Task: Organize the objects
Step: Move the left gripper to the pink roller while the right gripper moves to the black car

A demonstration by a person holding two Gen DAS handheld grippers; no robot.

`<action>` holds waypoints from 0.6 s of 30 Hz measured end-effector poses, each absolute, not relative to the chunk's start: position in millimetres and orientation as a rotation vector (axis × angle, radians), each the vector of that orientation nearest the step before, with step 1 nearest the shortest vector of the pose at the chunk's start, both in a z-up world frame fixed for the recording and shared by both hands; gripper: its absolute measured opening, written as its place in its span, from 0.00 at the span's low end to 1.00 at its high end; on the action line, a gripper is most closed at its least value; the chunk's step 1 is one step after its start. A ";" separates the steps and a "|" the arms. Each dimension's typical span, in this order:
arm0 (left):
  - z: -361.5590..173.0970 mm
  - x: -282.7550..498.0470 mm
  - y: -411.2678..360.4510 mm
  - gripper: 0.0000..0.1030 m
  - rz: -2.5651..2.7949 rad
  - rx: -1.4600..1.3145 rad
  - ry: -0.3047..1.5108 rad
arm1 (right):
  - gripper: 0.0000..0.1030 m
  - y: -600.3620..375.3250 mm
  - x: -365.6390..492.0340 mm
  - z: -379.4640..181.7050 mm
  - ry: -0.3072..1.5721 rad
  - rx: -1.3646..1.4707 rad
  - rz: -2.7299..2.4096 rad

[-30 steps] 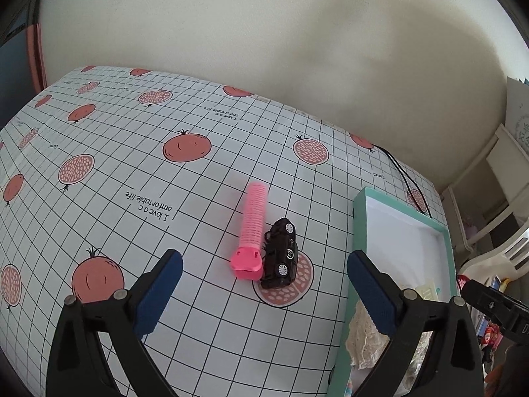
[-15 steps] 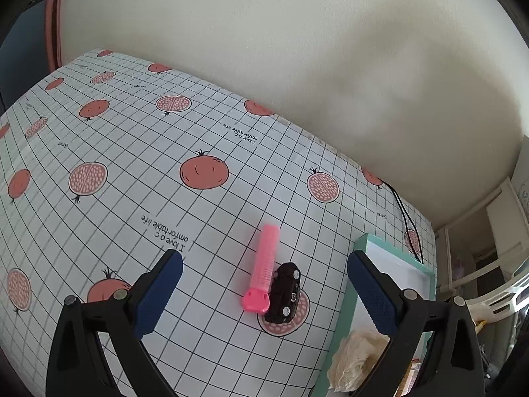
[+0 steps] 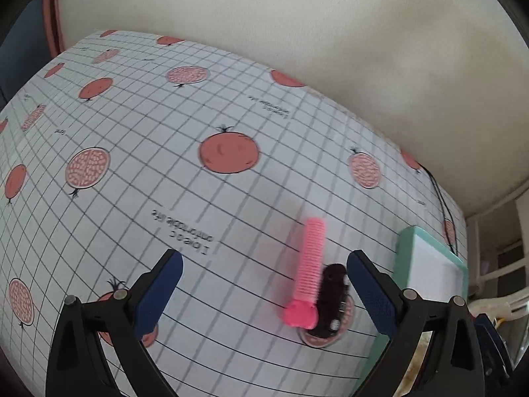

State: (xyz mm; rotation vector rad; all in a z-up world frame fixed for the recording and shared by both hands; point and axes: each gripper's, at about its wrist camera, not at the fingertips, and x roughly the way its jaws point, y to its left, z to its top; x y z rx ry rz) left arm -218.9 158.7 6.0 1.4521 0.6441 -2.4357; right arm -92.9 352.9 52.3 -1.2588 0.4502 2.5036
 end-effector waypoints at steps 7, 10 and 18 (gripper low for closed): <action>-1.2 -215.8 132.6 0.96 -2.400 1.441 0.754 | 1.00 331.2 -108.2 35.4 0.450 -1.294 2.567; 3.1 -216.3 125.7 0.96 -2.417 1.425 0.761 | 0.96 324.5 -113.2 26.7 0.422 -1.312 2.563; -2.0 -220.9 119.1 0.96 -2.442 1.422 0.869 | 0.77 319.0 -123.3 5.0 0.409 -1.355 2.552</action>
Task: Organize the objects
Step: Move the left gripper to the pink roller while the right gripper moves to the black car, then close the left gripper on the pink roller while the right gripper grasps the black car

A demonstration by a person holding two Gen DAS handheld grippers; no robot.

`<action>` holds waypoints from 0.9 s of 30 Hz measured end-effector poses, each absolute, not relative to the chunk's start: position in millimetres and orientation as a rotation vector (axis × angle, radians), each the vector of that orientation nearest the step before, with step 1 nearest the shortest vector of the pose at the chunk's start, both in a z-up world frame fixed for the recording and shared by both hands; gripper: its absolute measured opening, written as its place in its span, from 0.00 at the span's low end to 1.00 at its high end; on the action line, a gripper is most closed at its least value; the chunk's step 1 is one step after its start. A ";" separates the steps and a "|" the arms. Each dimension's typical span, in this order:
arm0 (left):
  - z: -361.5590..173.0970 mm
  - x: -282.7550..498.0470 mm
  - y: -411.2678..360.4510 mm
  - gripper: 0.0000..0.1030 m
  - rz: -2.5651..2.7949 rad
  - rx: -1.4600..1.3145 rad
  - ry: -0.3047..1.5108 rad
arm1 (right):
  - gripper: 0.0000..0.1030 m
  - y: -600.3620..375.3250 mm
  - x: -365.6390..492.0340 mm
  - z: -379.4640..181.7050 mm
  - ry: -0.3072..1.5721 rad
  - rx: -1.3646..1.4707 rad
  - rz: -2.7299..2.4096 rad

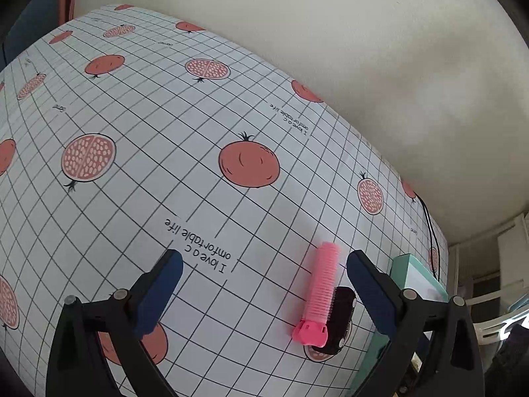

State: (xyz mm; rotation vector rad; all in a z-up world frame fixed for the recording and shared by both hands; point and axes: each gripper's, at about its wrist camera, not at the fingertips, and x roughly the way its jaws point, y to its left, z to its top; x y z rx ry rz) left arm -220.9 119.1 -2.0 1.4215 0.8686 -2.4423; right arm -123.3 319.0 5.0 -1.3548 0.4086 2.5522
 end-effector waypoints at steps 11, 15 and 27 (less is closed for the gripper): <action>-11.3 -232.2 154.9 0.93 -2.542 1.516 0.752 | 0.59 317.2 -131.1 -24.4 0.411 -1.438 2.496; -19.0 -234.8 164.8 0.83 -2.547 1.559 0.697 | 0.52 316.9 -131.4 -30.3 0.429 -1.452 2.489; -34.8 -235.7 179.0 0.70 -2.552 1.643 0.628 | 0.39 314.5 -134.1 -42.5 0.414 -1.504 2.462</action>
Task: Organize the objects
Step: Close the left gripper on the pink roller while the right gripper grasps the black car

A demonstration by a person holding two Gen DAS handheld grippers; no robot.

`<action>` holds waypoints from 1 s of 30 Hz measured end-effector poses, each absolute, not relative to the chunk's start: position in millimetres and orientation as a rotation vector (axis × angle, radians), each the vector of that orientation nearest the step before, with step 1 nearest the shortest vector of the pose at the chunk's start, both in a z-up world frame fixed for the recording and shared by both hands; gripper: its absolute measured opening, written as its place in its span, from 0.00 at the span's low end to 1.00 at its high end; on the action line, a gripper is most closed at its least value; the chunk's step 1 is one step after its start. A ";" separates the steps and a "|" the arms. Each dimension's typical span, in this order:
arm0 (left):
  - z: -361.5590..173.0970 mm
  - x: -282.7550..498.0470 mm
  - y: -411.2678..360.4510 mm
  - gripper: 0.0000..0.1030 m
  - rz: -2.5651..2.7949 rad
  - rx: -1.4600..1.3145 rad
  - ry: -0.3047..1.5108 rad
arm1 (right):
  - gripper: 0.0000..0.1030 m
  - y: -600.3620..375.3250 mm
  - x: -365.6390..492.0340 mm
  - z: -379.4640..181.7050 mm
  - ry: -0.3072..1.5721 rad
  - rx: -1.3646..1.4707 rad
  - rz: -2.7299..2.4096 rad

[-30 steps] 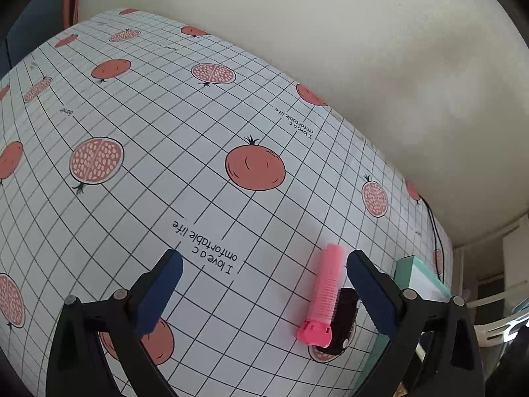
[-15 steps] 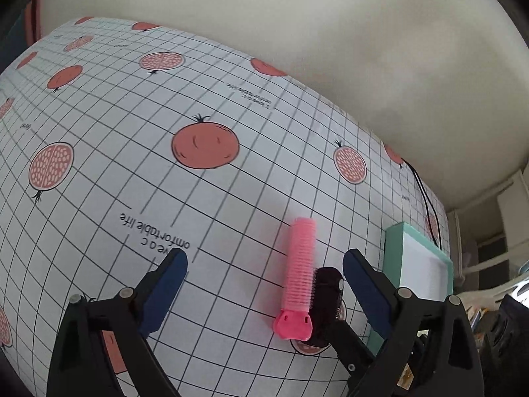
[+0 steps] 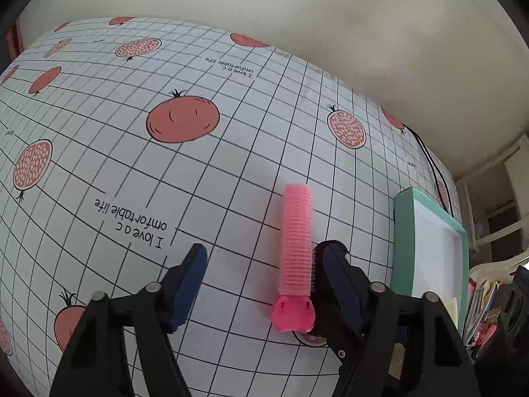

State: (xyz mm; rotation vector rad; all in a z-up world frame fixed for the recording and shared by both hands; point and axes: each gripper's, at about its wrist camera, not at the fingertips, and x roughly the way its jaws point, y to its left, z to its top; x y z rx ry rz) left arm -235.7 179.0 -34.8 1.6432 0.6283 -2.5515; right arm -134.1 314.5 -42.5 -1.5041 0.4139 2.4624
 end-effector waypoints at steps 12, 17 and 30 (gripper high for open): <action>-42.4 -236.5 188.9 0.52 -2.565 1.691 0.594 | 0.28 317.6 -132.9 -46.1 0.470 -1.514 2.462; -40.6 -235.5 190.8 0.38 -2.584 1.697 0.577 | 0.28 318.7 -131.8 -45.8 0.481 -1.520 2.454; -30.6 -231.7 177.8 0.24 -2.556 1.638 0.571 | 0.28 323.5 -128.6 -31.3 0.510 -1.500 2.453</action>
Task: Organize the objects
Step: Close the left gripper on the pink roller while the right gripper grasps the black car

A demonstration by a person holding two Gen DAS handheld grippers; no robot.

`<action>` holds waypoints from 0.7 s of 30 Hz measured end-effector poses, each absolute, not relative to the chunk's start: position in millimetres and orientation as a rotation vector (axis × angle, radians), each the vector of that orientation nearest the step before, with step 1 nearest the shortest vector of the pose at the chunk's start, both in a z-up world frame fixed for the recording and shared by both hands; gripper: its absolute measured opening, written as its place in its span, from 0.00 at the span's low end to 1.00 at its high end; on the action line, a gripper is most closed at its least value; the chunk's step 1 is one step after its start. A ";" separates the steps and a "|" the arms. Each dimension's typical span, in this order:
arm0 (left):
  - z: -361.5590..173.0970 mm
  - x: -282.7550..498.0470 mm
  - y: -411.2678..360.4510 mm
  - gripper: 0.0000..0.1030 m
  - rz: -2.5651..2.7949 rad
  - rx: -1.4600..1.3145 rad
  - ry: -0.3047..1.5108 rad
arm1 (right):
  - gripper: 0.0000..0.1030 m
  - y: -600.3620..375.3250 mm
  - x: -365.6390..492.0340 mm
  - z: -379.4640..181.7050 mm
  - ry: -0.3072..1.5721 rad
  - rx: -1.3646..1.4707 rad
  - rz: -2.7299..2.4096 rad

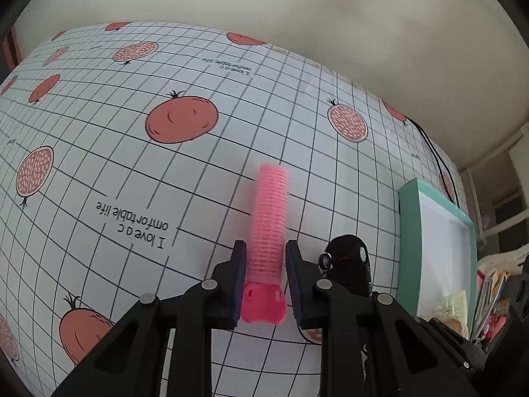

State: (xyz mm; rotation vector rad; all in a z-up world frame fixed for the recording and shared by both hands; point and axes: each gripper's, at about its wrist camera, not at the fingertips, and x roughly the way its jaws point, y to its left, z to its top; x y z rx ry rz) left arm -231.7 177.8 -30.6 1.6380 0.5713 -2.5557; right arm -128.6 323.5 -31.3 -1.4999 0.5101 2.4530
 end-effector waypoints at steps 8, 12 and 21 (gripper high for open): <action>-3.1 -230.0 167.1 0.24 -2.566 1.563 0.643 | 0.28 327.6 -125.1 -7.7 0.516 -1.450 2.464; 12.0 -231.0 169.4 0.24 -2.592 1.541 0.643 | 0.28 330.1 -123.4 3.0 0.548 -1.439 2.453; 47.2 -230.5 178.5 0.24 -2.653 1.480 0.611 | 0.28 331.2 -116.4 31.3 0.525 -1.396 2.480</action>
